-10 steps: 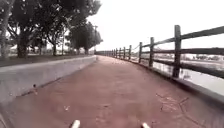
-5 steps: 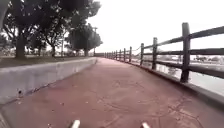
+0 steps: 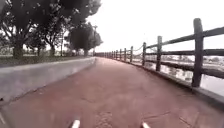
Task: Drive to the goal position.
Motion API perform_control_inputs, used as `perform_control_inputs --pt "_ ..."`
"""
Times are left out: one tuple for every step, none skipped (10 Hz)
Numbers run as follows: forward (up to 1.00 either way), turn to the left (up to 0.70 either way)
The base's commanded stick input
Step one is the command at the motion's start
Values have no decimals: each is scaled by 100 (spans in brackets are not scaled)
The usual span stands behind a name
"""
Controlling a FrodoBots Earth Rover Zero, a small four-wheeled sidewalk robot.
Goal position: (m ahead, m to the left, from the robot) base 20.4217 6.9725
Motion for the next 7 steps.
perform_control_inputs --pt "70 0" --pt "70 0" --pt "70 0" --pt "70 0" --pt "70 0" --pt "70 0" --pt "70 0"
